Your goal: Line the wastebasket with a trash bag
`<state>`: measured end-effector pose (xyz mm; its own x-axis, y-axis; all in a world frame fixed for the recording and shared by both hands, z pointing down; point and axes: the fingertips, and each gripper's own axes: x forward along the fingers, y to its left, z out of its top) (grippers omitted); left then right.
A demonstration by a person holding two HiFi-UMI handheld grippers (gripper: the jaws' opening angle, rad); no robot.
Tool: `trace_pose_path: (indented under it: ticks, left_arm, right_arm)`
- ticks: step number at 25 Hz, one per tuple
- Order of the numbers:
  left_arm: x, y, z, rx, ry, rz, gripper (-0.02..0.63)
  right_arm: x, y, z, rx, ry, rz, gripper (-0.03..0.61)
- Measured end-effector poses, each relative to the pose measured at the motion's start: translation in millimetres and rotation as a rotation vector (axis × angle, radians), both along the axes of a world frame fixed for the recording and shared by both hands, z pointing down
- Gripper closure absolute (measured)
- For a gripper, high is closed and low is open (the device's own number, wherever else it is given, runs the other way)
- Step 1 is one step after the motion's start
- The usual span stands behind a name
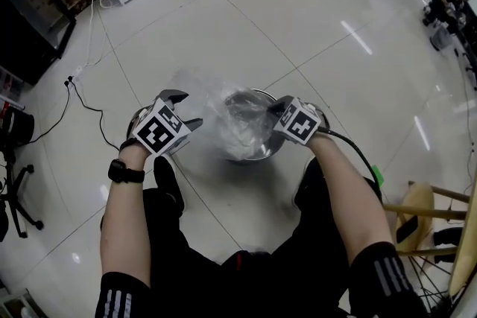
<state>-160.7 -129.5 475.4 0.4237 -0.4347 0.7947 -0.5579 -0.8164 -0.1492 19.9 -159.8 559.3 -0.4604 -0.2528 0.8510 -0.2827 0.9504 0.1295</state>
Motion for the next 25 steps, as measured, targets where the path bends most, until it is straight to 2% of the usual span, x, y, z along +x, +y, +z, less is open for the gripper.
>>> trace_pose_path:
  ticks: [4, 9, 12, 14, 16, 20, 22, 25]
  left_arm:
    - [24.3, 1.8, 34.7, -0.098, -0.016, 0.015, 0.313]
    - [53.6, 5.8, 59.1, -0.194, 0.014, 0.070, 0.318]
    - [56.9, 5.1, 67.8, -0.218, -0.004, 0.082, 0.434]
    - [60.5, 0.4, 64.3, -0.209, -0.001, 0.078, 0.557]
    - [64.5, -7.7, 54.5, -0.170, 0.007, 0.072, 0.618]
    - [77.1, -23.9, 30.9, -0.047, -0.014, 0.097, 0.618]
    - [90.0, -27.2, 25.0, -0.006, -0.017, 0.115, 0.618]
    - [118.8, -21.4, 29.1, 0.020, -0.033, 0.183, 0.618]
  right_arm:
    - [14.7, 9.5, 36.7, -0.056, 0.095, -0.041, 0.572]
    - [6.0, 17.0, 44.5, -0.068, 0.127, -0.111, 0.570]
    - [0.6, 15.9, 36.9, -0.078, 0.092, -0.116, 0.527]
    - [2.7, 14.8, 31.3, -0.089, 0.083, -0.122, 0.505]
    - [8.2, 17.5, 28.3, -0.130, 0.085, -0.133, 0.486]
    - [29.8, 31.8, 31.5, -0.274, 0.120, -0.137, 0.478]
    - [37.7, 27.4, 21.4, -0.274, 0.123, -0.134, 0.470]
    - [36.9, 16.6, -9.2, -0.241, 0.045, -0.138, 0.468]
